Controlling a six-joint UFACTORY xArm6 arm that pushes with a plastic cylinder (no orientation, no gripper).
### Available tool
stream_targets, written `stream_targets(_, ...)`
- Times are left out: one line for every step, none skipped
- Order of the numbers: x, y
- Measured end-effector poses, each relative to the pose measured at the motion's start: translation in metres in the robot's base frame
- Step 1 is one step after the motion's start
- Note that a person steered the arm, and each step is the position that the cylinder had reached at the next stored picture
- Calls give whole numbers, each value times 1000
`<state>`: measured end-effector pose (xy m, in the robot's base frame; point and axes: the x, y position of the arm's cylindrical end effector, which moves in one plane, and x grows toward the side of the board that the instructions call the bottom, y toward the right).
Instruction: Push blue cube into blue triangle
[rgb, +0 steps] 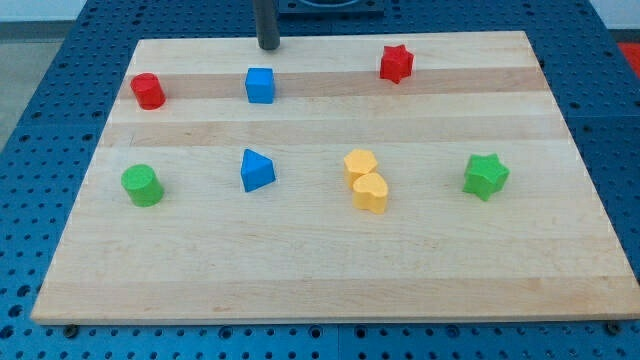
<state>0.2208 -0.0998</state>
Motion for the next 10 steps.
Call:
stream_targets(24, -2)
stream_targets(30, -7)
stream_targets(50, -10)
stream_targets(85, -10)
stream_targets(116, -10)
stream_targets(146, -10)
stream_targets(149, -10)
stream_targets(98, -10)
stream_targets(98, 25)
stream_targets(111, 32)
